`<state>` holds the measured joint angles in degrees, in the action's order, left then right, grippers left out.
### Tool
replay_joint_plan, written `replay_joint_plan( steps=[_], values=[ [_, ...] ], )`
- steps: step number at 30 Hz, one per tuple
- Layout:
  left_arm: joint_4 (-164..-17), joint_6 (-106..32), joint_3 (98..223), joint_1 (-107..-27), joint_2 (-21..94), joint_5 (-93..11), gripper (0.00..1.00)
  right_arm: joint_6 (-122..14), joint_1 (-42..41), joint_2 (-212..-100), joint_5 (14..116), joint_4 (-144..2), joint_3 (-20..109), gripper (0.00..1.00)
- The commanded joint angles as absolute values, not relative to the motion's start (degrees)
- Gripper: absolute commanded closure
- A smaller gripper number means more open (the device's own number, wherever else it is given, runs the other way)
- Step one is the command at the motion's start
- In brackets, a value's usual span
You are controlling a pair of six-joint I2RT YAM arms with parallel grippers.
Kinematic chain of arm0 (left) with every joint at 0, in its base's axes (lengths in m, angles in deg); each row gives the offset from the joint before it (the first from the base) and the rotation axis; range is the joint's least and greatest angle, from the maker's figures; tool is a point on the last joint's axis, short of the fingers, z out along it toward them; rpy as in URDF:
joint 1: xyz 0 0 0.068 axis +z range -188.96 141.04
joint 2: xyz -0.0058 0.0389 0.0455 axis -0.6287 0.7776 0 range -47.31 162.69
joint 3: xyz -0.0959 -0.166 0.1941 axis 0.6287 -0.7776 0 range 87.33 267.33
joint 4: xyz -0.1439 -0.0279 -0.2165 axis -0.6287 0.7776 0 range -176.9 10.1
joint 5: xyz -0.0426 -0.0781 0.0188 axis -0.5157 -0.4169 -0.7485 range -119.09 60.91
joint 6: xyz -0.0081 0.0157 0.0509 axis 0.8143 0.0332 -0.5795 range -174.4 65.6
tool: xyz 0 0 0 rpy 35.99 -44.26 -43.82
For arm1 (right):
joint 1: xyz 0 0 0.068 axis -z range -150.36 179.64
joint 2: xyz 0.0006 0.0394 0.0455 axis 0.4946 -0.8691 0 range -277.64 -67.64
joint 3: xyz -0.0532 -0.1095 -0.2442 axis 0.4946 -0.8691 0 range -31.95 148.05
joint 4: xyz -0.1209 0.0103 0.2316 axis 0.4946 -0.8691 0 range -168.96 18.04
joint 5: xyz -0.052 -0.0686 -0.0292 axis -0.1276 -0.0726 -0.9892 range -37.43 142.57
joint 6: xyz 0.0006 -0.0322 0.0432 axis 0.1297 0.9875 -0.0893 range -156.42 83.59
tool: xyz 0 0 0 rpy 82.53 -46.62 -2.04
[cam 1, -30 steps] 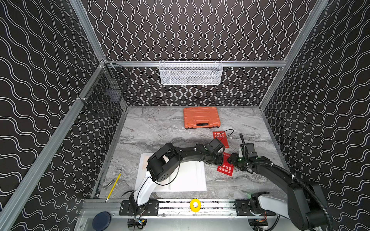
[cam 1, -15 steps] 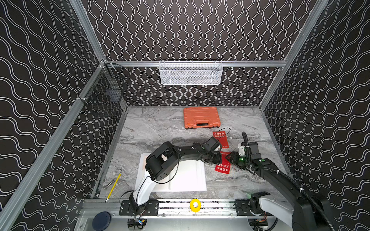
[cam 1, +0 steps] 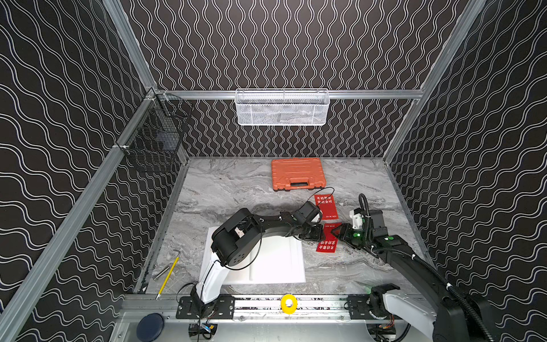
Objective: Place the photos into the photo albums
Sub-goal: Pick up the photo at the center of the board.
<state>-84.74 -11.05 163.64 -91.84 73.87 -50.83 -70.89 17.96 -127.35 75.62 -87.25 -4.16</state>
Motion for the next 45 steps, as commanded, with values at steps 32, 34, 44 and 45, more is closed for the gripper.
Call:
replay_joint_plan(
  steps=[32, 34, 44, 45],
  values=[
    [-84.6, -10.5, 160.2, -90.9, 66.9, -53.2, 0.68, -70.7, 15.7, -132.6, 75.7, -82.1, -4.7, 1.0],
    [-83.0, -11.7, 160.3, -90.2, 64.6, -53.3, 0.63, -70.1, 15.6, -132.4, 75.9, -82.6, -4.3, 1.0],
    [-83.6, -15.7, 151.0, -78.1, 51.2, -59.9, 0.28, -67.1, 15.7, -130.2, 85.0, -80.1, -0.8, 1.0],
    [-84.5, -15.6, 149.6, -76.5, 49.5, -61.2, 0.27, -67.2, 15.7, -130.2, 87.7, -78.4, -0.8, 1.0]
  ],
)
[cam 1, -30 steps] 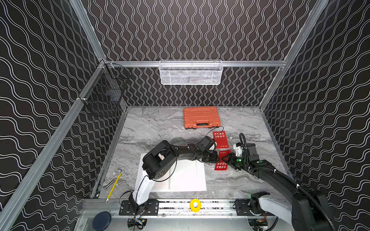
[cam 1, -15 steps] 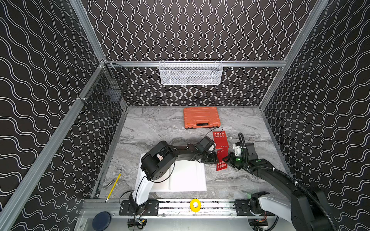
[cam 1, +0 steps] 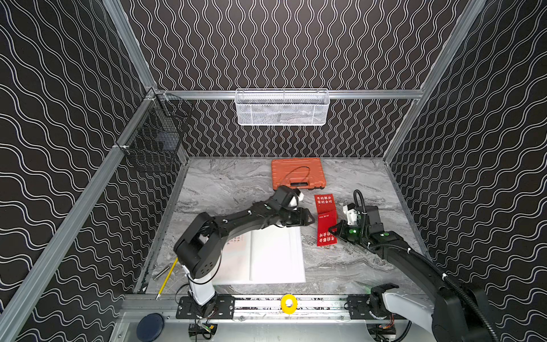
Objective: Place the photos into the photo albums
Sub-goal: Pick up the photo at the center of the board.
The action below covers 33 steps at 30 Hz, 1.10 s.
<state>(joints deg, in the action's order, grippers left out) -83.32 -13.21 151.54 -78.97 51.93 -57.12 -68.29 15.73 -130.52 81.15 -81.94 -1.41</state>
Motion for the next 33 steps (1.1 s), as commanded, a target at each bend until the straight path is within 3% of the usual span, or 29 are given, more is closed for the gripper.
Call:
replay_joint_plan(
  steps=[1, 6, 12, 24, 33],
  values=[
    [-85.2, -15.6, 148.4, -74.9, 48.1, -62.6, 0.25, -67.6, 15.6, -130.4, 91.3, -76.5, -0.9, 1.0],
    [-89.0, -14.6, 143.7, -70.1, 44.6, -70.3, 0.24, -70.3, 14.7, -132.4, 102.1, -67.8, -1.8, 1.0],
    [-98.5, -9.7, 138.8, -67.4, 43.5, -77.6, 0.25, -74.9, 11.7, -134.0, 107.8, -58.4, -3.0, 1.0],
    [-113.1, -1.0, 135.6, -67.0, 45.9, -84.6, 0.3, -80.8, 6.1, -140.1, 110.5, -46.5, -3.0, 1.0],
    [-116.9, 1.2, 134.5, -67.1, 46.3, -86.6, 0.42, -82.1, 3.3, -143.8, 111.1, -42.8, -1.5, 1.0]
  ],
)
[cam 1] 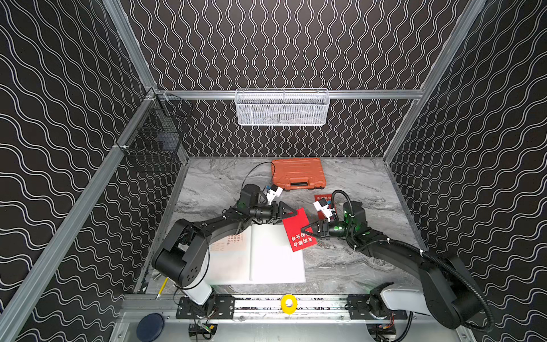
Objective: Place the photos into the photo albums
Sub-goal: Pick up the photo at the center of the board.
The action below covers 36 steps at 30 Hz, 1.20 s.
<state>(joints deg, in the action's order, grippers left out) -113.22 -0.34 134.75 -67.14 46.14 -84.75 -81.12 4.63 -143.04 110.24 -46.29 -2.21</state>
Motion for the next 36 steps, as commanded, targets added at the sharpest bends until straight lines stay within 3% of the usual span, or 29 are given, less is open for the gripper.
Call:
replay_joint_plan(
  steps=[1, 13, 16, 19, 26, 32, 36],
  values=[
    [-117.1, 1.4, 134.4, -67.1, 46.4, -86.6, 0.43, -82.2, 3.1, -144.1, 111.2, -42.5, -1.4, 1.0],
    [-116.0, 0.3, 134.6, -67.1, 46.6, -87.1, 0.6, -81.7, 2.4, -147.7, 111.4, -41.4, 0.0, 1.0],
    [-114.7, -0.5, 134.7, -67.1, 46.3, -87.3, 0.69, -81.9, 2.4, -148.7, 111.3, -40.9, 0.3, 1.0],
    [-113.1, -1.4, 134.9, -67.0, 46.0, -87.0, 0.84, -81.6, 2.4, -149.3, 111.4, -41.2, 0.7, 1.0],
    [-112.9, -1.7, 134.4, -67.1, 46.1, -87.1, 0.83, -81.5, 2.5, -149.9, 111.4, -41.3, 1.7, 1.0],
    [-112.7, -1.9, 134.6, -67.1, 45.9, -87.2, 1.0, -81.1, 2.5, -150.5, 111.1, -42.1, 2.6, 1.0],
    [-113.0, -1.4, 134.5, -67.0, 45.8, -87.0, 1.0, -81.2, 2.5, -150.6, 110.8, -42.3, 2.9, 1.0]
  ],
)
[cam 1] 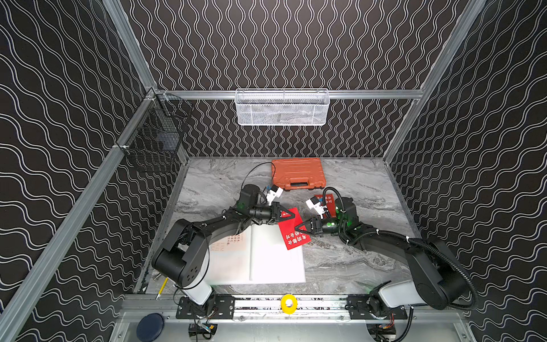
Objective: Place the photos into the photo albums
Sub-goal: Pick up the photo at the center of the board.
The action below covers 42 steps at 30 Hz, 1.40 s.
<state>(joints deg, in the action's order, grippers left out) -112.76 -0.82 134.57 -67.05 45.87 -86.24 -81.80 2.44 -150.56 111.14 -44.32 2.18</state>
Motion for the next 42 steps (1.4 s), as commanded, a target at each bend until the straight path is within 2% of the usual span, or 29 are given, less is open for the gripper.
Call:
replay_joint_plan(
  steps=[1, 3, 6, 8, 10, 15, 24, 38, 42],
  values=[
    [-113.9, -0.7, 134.3, -66.9, 45.9, -86.9, 1.0, -81.2, 2.5, -150.5, 110.7, -42.4, 3.0, 1.0],
    [-116.7, 1.4, 133.4, -66.3, 45.9, -86.6, 1.0, -81.3, 2.5, -150.5, 110.6, -42.8, 3.0, 0.87],
    [-120.7, 4.8, 132.0, -64.3, 45.6, -85.9, 1.0, -80.8, 2.7, -150.1, 110.1, -44.1, 2.7, 0.57],
    [-121.1, 6.1, 131.2, -62.4, 44.9, -85.3, 1.0, -80.7, 2.8, -149.5, 109.3, -45.0, 2.4, 0.47],
    [-119.8, 5.8, 130.7, -60.5, 43.4, -84.4, 1.0, -81.1, 2.9, -148.9, 107.8, -45.6, 1.9, 0.42],
    [-113.2, 4.2, 128.9, -55.6, 39.0, -80.1, 1.0, -84.5, 2.8, -147.0, 100.7, -46.5, 0.7, 0.41],
    [-118.7, 9.4, 123.7, -52.0, 35.2, -74.0, 1.0, -95.6, -2.7, -148.3, 90.7, -37.4, -0.8, 0.41],
    [-124.2, 14.6, 120.4, -52.0, 34.1, -68.2, 1.0, -104.8, -11.1, -159.2, 85.5, -27.0, 5.7, 0.44],
    [-123.5, 14.6, 120.0, -52.0, 32.9, -67.1, 1.0, -105.8, -12.1, -161.1, 85.1, -26.0, 7.6, 0.49]
  ],
)
